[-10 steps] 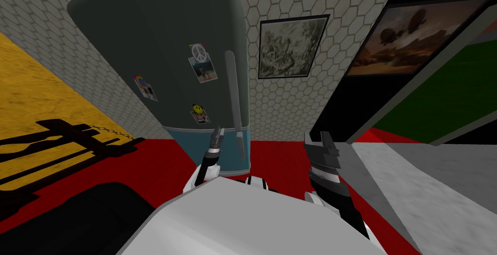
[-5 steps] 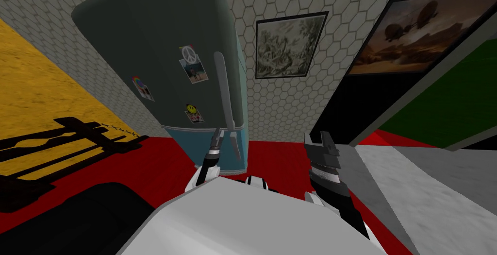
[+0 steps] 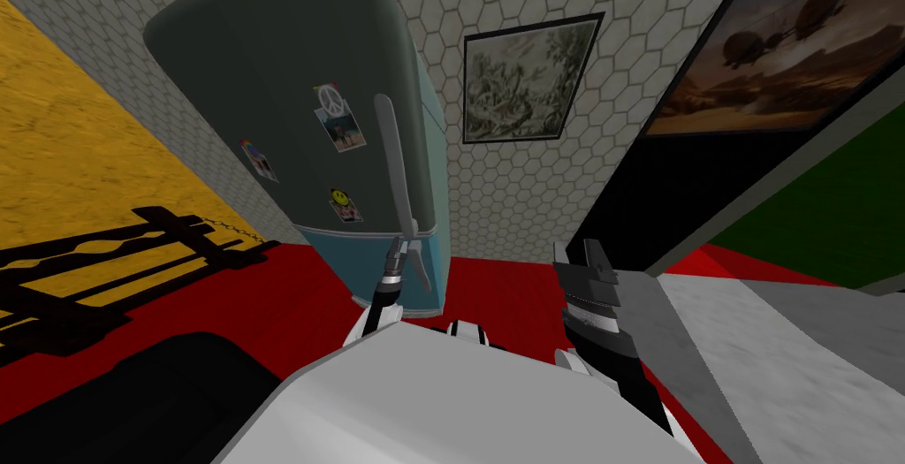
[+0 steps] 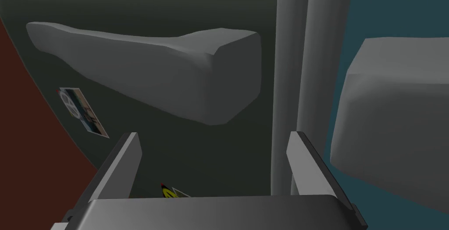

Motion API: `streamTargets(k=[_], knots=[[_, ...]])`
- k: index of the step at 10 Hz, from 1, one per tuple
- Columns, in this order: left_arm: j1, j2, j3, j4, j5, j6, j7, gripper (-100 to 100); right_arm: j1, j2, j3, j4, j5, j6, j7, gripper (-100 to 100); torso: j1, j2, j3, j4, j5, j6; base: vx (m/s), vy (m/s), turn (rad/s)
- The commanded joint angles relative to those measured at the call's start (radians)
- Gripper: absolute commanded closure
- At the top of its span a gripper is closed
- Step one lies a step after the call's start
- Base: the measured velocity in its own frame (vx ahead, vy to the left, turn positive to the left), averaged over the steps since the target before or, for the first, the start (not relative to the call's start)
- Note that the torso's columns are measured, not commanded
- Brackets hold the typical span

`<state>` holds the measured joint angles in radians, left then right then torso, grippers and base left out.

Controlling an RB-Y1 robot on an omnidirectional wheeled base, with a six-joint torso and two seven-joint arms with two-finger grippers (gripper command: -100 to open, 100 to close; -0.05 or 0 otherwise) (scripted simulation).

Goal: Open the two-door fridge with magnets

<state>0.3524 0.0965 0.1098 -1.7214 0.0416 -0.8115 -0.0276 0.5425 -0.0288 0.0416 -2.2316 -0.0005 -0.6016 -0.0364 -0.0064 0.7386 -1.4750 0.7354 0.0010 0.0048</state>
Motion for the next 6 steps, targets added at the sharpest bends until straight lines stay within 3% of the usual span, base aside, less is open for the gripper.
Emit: streamTargets(k=[1,2,3,4,5,6], knots=[[-0.008,-0.006,0.012,0.016,0.005,-0.009,-0.002,-100,0.0,0.0,0.0,0.0,0.0,0.0,0.0,0,-0.001,-0.001,0.0,-0.003,0.002,0.005,0.002,-0.018,0.044],[-0.005,-0.019,-0.023,0.006,0.029,-0.008,-0.053,-100,0.0,0.0,0.0,0.0,0.0,0.0,0.0,0,0.001,-0.002,-0.001,-0.001,0.001,0.003,0.005,0.068,-0.002],[-0.005,-0.019,-0.023,0.006,0.029,-0.008,-0.063,-100,0.0,0.0,0.0,0.0,0.0,0.0,0.0,0,0.004,-0.002,-0.002,0.001,0.0,0.001,0.0,0.084,-0.046],[-0.002,-0.032,-0.063,-0.006,0.052,-0.006,-0.099,-100,0.0,0.0,0.0,0.0,0.0,0.0,0.0,0,0.006,-0.001,-0.001,0.002,-0.001,-0.002,0.0,0.094,-0.045],[-0.002,-0.032,-0.063,-0.006,0.052,-0.006,-0.122,-100,0.0,0.0,0.0,0.0,0.0,0.0,0.0,0,0.007,-0.002,-0.001,0.002,-0.001,-0.003,0.001,0.076,-0.021],[0.001,-0.045,-0.103,-0.017,0.074,-0.003,-0.151,-100,0.0,0.0,0.0,0.0,0.0,0.0,0.0,0,0.006,-0.002,-0.002,0.002,-0.001,-0.004,0.01,0.094,-0.02]])
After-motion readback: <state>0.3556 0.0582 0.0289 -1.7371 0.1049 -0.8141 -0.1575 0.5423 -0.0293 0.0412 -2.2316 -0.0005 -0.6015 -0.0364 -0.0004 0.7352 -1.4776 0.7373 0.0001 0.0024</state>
